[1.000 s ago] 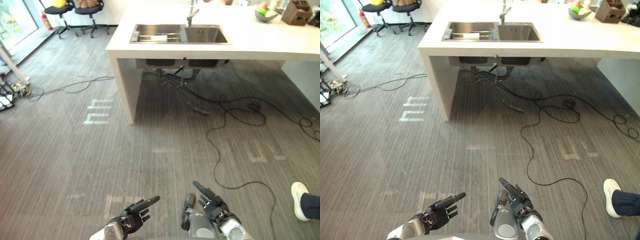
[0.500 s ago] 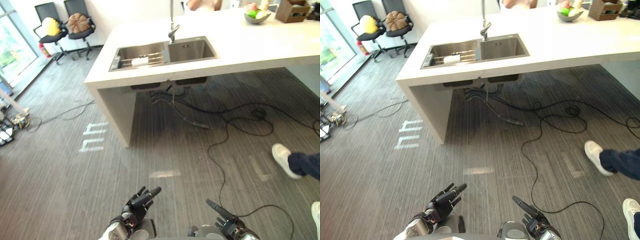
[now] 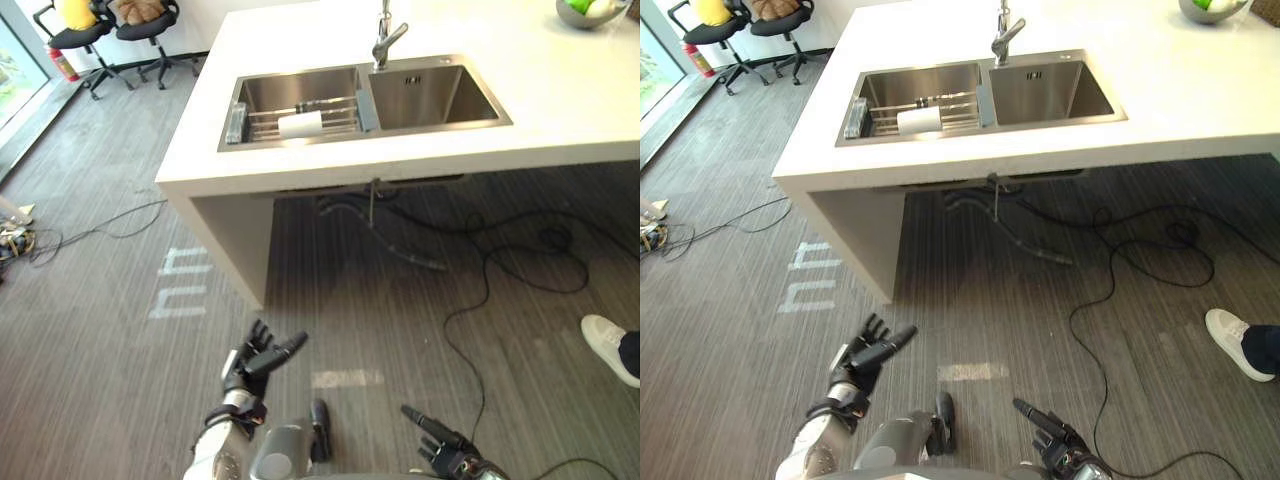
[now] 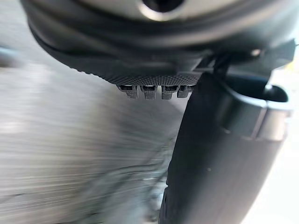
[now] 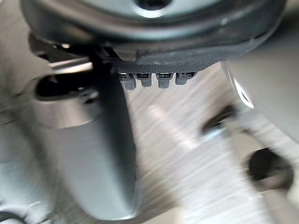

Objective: Walk over to the sink, pick up the cup, carry it to the dishwasher, place the cup inside the dishwasher, then close the dishwasher door

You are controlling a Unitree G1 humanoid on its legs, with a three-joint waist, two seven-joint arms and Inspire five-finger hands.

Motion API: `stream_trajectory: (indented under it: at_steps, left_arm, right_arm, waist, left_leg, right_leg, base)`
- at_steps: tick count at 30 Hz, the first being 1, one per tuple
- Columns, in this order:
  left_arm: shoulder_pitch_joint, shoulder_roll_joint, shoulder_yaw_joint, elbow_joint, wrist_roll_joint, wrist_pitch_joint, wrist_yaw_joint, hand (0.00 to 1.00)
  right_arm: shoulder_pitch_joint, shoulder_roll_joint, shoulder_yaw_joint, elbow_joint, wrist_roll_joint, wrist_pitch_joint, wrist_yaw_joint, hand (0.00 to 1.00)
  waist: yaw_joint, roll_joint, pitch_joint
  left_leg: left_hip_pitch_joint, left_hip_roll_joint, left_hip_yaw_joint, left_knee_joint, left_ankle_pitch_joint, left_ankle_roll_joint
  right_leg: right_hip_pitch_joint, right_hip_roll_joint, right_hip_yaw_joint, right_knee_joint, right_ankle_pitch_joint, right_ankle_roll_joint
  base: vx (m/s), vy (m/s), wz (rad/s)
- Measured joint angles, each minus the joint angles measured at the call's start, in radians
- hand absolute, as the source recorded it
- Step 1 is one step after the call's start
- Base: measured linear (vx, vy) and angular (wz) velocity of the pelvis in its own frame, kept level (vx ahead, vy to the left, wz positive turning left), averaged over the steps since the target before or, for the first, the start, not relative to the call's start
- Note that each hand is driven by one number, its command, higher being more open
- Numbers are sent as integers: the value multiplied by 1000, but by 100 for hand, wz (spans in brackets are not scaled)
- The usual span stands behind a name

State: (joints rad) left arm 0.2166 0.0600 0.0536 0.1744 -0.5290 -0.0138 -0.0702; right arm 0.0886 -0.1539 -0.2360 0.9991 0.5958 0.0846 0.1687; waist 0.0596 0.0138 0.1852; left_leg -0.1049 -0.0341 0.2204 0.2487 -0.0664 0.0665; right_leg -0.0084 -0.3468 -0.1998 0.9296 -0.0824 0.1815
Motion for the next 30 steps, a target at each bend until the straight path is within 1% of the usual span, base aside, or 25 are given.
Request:
stream_trajectory:
  at_steps: [1,2,3,4,5,6,7,8,9,10,11,12,13,14,15,16,17,18,19,25,28,30]
  left_arm:
    - [1,6,-3,-50,0,-14,5,100]
    - [-1,3,-3,-91,-1,-25,16,100]
    - [-1,2,-3,-109,-2,-34,26,100]
    - [-4,-4,-3,-145,-3,-51,41,100]
    - [-23,-3,-5,-177,-3,-66,49,100]
    - [-40,0,-9,-187,-3,-70,50,100]
    - [-77,13,-17,-205,-2,-73,50,100]
    - [-103,42,-25,-224,-2,-77,48,100]
    - [-110,59,-24,-236,-2,-81,46,100]
    - [-104,85,-10,-266,-1,-90,41,100]
    - [-67,53,17,-308,0,-100,45,100]
    - [-48,43,28,-345,-1,-102,47,100]
    - [-44,35,25,-402,-2,-109,44,100]
    - [-52,37,14,-429,-2,-109,35,100]
    - [-69,37,-1,-478,-2,-110,13,100]
    - [-80,37,-9,-514,-1,-113,-4,100]
    - [-86,37,-14,-527,-1,-113,-10,100]
    - [-96,37,-24,-539,-1,-113,-24,100]
    - [-80,77,-42,-562,1,-98,-47,100]
    - [-80,73,-57,-562,1,-96,-46,100]
    - [-82,71,-105,-553,27,-72,-39,100]
    - [-101,70,-152,-514,59,-48,-37,100]
  right_arm:
    - [2,3,0,-16,-1,-9,-14,100]
    - [0,3,-5,-21,-1,-16,-24,100]
    - [-2,3,-15,-23,0,-18,-29,100]
    - [-2,3,-41,-25,8,-19,-38,100]
    - [-2,5,-71,-23,16,-18,-39,100]
    - [-2,5,-87,-15,25,-15,-40,100]
    - [1,6,-128,23,42,10,-40,100]
    - [18,13,-158,65,42,36,-38,100]
    - [33,21,-165,83,41,47,-40,100]
    - [83,49,-171,111,43,79,-44,100]
    - [100,44,-201,115,62,94,-50,100]
    - [105,33,-203,110,61,103,-49,100]
    - [100,7,-206,110,45,135,-40,100]
    - [96,2,-212,118,37,154,-38,100]
    - [90,3,-220,126,24,179,-27,100]
    - [83,2,-222,130,-2,202,16,100]
    - [80,-1,-221,129,-11,217,43,100]
    - [79,-11,-219,131,-28,236,68,100]
    - [107,-37,-108,187,127,268,116,100]
    - [116,-36,-109,185,127,262,116,100]
    - [119,-23,-113,181,126,215,115,100]
    - [120,-9,-128,170,126,174,109,100]
  waist:
    - [-4,-3,-2]
    - [-6,5,2]
    - [-5,6,3]
    - [-6,13,0]
    - [-15,16,1]
    - [-20,17,2]
    - [-27,18,3]
    - [-37,9,3]
    - [-38,-1,5]
    - [-23,-25,-7]
    - [-6,29,-26]
    - [-5,53,-40]
    - [-2,87,-57]
    - [0,93,-61]
    - [4,92,-60]
    - [4,91,-63]
    - [1,88,-62]
    - [0,92,-66]
    - [-22,47,-80]
    - [-26,47,-80]
    - [-43,48,-80]
    - [-64,56,-83]
  left_leg:
    - [51,-5,-21,-25,0,6]
    - [109,-11,-47,-56,0,7]
    - [136,-12,-59,-74,0,7]
    - [182,-12,-85,-110,0,6]
    - [202,-7,-117,-123,-7,-6]
    - [204,-4,-135,-121,-11,-12]
    - [202,3,-180,-103,-29,-38]
    - [212,6,-237,-75,-62,-61]
    - [227,6,-261,-60,-84,-69]
    - [255,0,-277,-31,-129,-94]
    - [249,60,-251,6,-175,-123]
    - [239,87,-234,15,-186,-137]
    - [234,125,-217,3,-192,-140]
    - [242,141,-212,-17,-188,-141]
    - [274,165,-210,-60,-167,-152]
    - [291,178,-206,-91,-150,-155]
    - [291,182,-206,-99,-145,-154]
    - [289,184,-206,-110,-138,-154]
    - [216,149,-204,-76,-154,-148]
    - [220,149,-197,-79,-154,-148]
    - [241,149,-181,-101,-156,-146]
    - [257,159,-166,-109,-172,-141]
  right_leg:
    - [-50,-11,-12,114,-31,-37]
    - [-89,-28,-58,146,-71,-87]
    - [-107,-34,-83,134,-93,-111]
    - [-147,-38,-141,48,-134,-143]
    - [-177,-28,-180,-137,-150,-145]
    - [-186,-14,-181,-260,-146,-139]
    - [-187,40,-114,-516,-107,-110]
    - [-184,58,-58,-628,-13,-103]
    - [-178,56,-56,-635,71,-101]
    - [-163,49,-65,-622,175,-104]
    - [-147,101,-76,-635,140,-103]
    - [-144,125,-83,-654,133,-113]
    - [-136,167,-106,-681,128,-126]
    - [-128,182,-117,-690,124,-133]
    - [-113,205,-128,-697,115,-145]
    - [-102,221,-136,-711,111,-151]
    - [-101,225,-139,-716,111,-151]
    - [-100,229,-145,-728,112,-152]
    - [-29,241,-157,-999,294,-148]
    - [-30,240,-153,-998,294,-148]
    - [-32,237,-148,-982,286,-145]
    - [-48,233,-142,-925,249,-138]
  base:
    - [567,143,41]
    - [469,88,33]
    - [443,34,31]
    - [482,-50,50]
    - [459,-90,69]
    - [436,-176,110]
    - [358,-241,141]
    - [371,-286,148]
    - [404,-382,122]
    - [404,-401,42]
    - [382,-377,7]
    - [342,-280,-20]
    - [261,-190,3]
    - [297,-212,11]
    - [240,-195,10]
    - [201,-175,6]
    - [133,-132,7]
    - [56,-59,6]
    - [30,-34,4]
    - [0,0,-2]
    - [2,-1,-9]
    - [11,-11,-8]
